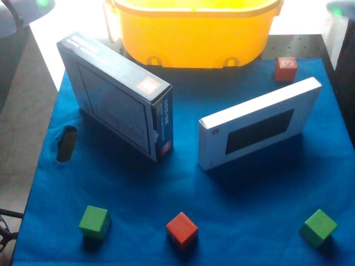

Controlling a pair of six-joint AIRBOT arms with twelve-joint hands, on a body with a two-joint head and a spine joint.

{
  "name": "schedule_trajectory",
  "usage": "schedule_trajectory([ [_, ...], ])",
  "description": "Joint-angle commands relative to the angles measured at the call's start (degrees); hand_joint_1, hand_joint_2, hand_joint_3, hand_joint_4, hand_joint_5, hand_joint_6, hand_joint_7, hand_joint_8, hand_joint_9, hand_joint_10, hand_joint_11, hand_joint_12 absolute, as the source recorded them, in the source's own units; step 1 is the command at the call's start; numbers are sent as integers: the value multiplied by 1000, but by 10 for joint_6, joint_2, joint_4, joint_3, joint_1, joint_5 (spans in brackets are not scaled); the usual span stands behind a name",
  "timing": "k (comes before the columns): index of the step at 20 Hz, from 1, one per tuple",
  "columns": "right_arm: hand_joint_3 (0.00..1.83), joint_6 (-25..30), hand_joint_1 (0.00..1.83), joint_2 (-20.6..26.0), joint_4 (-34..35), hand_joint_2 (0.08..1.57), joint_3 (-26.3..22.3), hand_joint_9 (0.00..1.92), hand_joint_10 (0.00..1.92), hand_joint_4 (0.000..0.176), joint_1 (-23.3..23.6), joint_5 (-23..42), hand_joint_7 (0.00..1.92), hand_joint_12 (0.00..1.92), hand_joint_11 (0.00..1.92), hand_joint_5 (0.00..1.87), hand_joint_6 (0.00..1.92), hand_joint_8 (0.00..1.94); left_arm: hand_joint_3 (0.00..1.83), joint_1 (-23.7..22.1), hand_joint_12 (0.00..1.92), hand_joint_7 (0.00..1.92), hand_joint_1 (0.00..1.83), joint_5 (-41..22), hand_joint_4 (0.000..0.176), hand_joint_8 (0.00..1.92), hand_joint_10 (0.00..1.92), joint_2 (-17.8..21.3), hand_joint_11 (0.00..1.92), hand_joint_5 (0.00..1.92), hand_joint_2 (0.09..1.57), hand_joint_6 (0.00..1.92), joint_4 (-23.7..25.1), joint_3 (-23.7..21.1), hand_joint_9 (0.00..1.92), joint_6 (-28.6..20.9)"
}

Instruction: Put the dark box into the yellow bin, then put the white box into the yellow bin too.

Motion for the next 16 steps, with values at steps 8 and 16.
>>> schedule_trajectory([
  [8,5,0,208,1,0,1021,7,350,4,0,10,60,371,183,243,260,1,7,0,1,8,108,345,-81,105,11,6,3,20,118,1026,0,28,14,18,-68],
  [16,3,0,202,0,0,1041,6,368,5,0,10,57,382,198,272,281,8,3,0,-11,43,48,340,-129,24,0,1,74,108,5,923,0,142,-60,45,-75],
])
